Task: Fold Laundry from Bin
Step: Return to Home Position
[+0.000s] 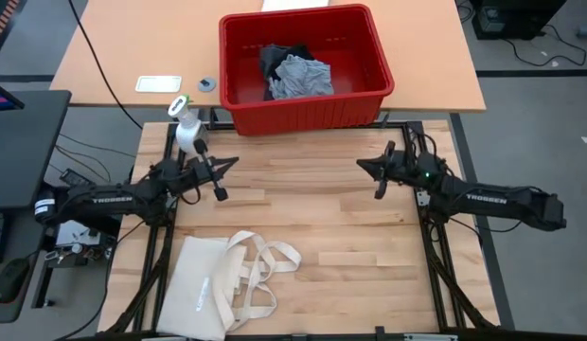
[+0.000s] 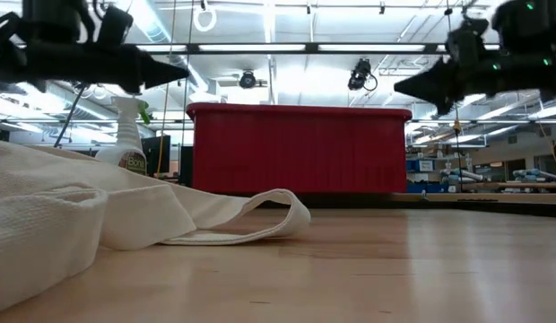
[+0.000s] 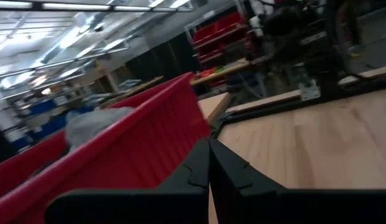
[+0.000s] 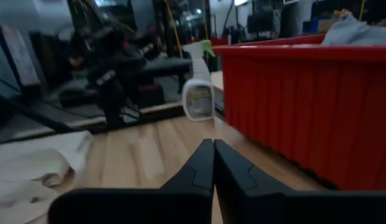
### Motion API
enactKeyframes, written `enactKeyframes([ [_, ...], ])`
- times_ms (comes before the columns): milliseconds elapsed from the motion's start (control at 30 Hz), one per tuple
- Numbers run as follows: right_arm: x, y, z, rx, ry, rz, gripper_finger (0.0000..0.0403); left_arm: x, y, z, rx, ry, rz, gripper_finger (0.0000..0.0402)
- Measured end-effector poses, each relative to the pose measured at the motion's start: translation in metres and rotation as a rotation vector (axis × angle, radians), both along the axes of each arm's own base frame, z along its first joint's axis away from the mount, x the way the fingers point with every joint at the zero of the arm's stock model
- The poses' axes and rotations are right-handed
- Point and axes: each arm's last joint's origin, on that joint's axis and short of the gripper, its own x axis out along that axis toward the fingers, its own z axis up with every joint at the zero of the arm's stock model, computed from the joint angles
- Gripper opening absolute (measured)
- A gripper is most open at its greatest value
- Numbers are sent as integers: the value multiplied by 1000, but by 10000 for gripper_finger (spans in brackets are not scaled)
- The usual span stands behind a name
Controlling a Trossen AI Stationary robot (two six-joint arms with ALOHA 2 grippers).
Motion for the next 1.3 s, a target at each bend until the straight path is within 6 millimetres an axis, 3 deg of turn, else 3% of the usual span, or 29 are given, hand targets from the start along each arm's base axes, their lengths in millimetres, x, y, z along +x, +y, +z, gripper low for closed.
enactKeyframes([
  [167, -12, 6, -28, 33, -101, 28, 16, -17, -5, -13, 5, -39, 11, 7],
  [267, -13, 7, -38, 48, -36, 25, 17, -25, -7, -23, -14, -56, 7, 7],
  [433, -13, 7, -35, 31, -66, 26, 20, -32, -10, -30, -39, -85, 1, 7],
  [667, -13, 6, -36, -13, -41, -3, 20, -31, -9, -43, -9, 77, 13, 11],
  [1300, -13, 6, -35, -16, -42, -3, 19, -31, -9, -44, -26, 80, 11, 13],
])
